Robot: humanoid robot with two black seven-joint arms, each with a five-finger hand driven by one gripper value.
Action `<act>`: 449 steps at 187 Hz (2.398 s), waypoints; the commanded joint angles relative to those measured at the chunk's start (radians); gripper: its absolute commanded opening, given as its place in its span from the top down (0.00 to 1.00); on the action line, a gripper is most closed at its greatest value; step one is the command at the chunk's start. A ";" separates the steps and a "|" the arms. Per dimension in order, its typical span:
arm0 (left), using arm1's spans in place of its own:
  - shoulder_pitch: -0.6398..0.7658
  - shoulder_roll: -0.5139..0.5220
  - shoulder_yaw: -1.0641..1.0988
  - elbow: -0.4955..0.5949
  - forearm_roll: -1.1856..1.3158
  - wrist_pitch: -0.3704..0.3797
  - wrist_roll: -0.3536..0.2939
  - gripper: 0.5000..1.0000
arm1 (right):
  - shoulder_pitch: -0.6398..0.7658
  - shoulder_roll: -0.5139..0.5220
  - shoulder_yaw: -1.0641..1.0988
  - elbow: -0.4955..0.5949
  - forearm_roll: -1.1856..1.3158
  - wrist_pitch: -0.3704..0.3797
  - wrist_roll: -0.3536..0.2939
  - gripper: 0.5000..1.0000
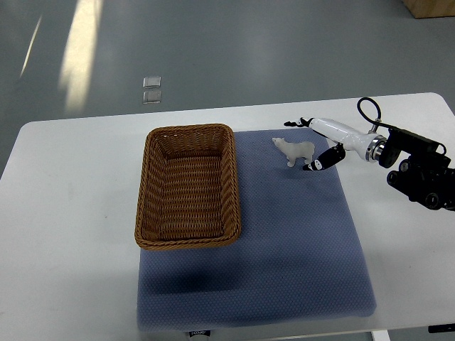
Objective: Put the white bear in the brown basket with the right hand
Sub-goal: 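Reach the right hand toward the white polar bear figurine, then close the right hand fingers around the white bear, then lift the bear and carry it over the brown wicker basket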
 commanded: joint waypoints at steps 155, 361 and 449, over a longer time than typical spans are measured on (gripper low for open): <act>0.000 0.000 -0.003 0.005 0.000 0.000 0.000 0.00 | 0.002 0.039 -0.025 -0.013 -0.003 -0.034 -0.051 0.56; -0.003 0.000 -0.002 0.005 0.000 0.003 0.000 0.00 | 0.181 0.042 -0.061 0.177 0.000 -0.103 -0.058 1.00; -0.003 0.000 0.000 0.003 0.000 0.003 0.000 0.00 | 0.232 0.173 -0.065 0.251 -0.086 -0.035 -0.048 1.00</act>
